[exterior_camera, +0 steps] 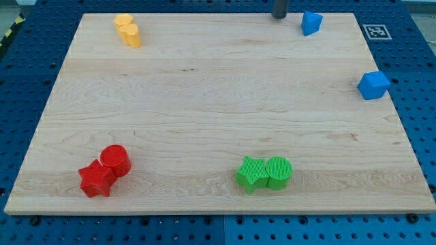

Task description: Move the blue triangle slightly downwards

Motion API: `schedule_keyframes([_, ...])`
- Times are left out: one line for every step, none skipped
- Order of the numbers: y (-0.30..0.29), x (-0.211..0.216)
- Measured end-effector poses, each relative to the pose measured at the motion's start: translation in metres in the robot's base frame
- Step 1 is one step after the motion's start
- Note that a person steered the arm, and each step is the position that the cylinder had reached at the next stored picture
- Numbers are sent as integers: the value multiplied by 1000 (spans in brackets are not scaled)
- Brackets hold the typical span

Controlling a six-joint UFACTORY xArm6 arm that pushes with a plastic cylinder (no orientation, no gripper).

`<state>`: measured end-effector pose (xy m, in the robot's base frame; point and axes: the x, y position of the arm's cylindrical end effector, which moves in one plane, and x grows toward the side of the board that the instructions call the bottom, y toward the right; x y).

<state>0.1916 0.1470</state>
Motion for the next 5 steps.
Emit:
schedule_keyframes([46,5])
schedule_keyframes([31,9])
schedule_keyframes([13,11])
schedule_keyframes([25,22])
schedule_keyframes([50,22])
